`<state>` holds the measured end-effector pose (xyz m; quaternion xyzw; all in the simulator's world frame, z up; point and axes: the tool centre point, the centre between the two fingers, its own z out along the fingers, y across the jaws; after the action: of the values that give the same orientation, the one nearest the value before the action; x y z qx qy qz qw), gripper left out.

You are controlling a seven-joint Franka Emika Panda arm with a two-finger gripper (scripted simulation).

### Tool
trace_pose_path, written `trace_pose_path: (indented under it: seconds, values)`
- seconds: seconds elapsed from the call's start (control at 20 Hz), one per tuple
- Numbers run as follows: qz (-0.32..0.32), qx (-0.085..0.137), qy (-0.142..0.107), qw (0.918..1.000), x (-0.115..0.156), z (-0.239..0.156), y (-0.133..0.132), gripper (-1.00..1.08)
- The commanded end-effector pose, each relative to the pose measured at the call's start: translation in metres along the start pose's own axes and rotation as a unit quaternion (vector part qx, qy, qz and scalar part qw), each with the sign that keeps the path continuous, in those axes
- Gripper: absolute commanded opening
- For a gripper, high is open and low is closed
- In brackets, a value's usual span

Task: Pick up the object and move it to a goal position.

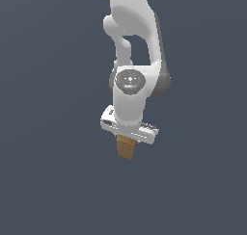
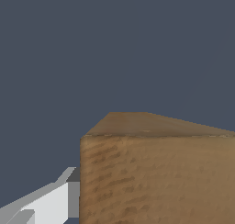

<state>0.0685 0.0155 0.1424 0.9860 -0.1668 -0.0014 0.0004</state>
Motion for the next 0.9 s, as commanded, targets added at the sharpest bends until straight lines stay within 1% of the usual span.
trace_pose_path:
  seconds: [0.0, 0.25, 0.45, 0.65, 0.85]
  values:
    - [0.0, 0.0, 0.001, 1.0, -0.001, -0.004, 0.0, -1.0]
    - [0.0, 0.0, 0.001, 1.0, -0.007, -0.021, -0.001, -1.0]
    - [0.0, 0.0, 0.001, 1.0, -0.015, -0.045, -0.001, -1.0]
    - [0.0, 0.0, 0.001, 1.0, -0.027, -0.078, -0.001, -1.0]
    - [0.0, 0.0, 0.001, 1.0, -0.042, -0.121, -0.001, -1.0]
